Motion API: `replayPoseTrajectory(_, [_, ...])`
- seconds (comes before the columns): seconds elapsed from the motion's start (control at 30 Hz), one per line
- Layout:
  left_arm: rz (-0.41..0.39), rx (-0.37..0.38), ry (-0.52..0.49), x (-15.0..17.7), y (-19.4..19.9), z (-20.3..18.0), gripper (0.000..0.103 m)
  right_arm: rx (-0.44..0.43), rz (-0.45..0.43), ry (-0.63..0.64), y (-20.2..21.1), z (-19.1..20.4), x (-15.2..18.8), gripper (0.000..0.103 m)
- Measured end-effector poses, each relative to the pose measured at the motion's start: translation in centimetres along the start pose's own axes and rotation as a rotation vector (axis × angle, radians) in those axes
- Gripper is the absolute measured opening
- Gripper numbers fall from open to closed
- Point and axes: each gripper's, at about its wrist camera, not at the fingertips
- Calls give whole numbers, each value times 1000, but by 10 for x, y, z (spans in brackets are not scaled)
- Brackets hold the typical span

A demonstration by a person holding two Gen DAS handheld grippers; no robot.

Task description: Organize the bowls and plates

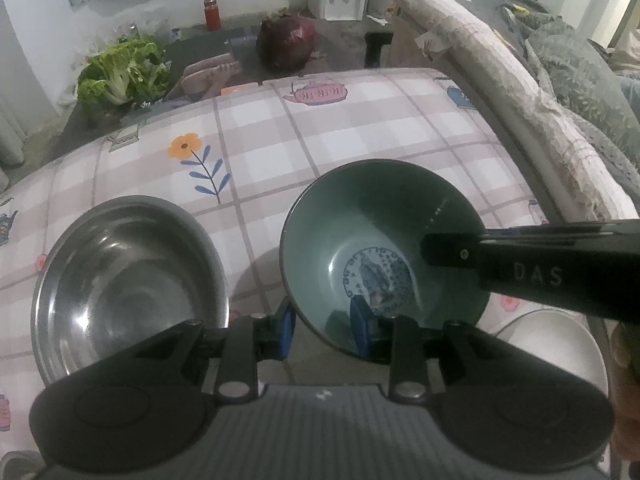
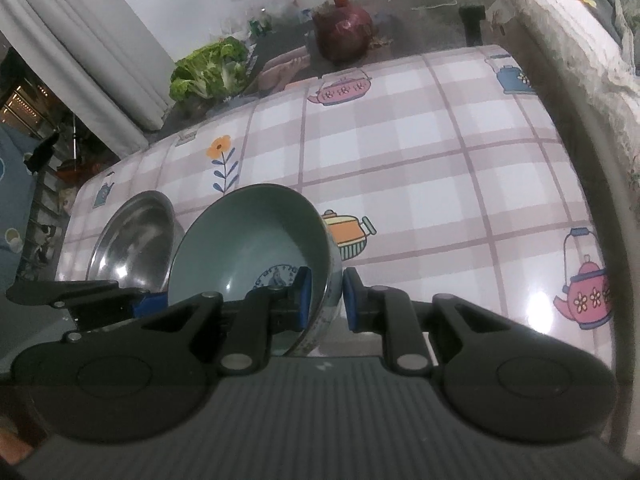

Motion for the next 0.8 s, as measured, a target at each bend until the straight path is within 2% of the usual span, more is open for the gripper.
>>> replayPoseTrajectory(0.4, [-52,-1,40,2,31,21,31,2,-26,36,18,32,-9,16])
replayPoseTrajectory(0.8, [-119,-51,124,9,70,84,31,-38,-29,124,17,107,-22,16])
Point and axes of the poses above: each gripper's, at about its wrist camera, not at the fingertips, and y roughly against the way its jaws point, z to its left, x to its underside, and after that the axes turned 1 degree about -y, right-handed
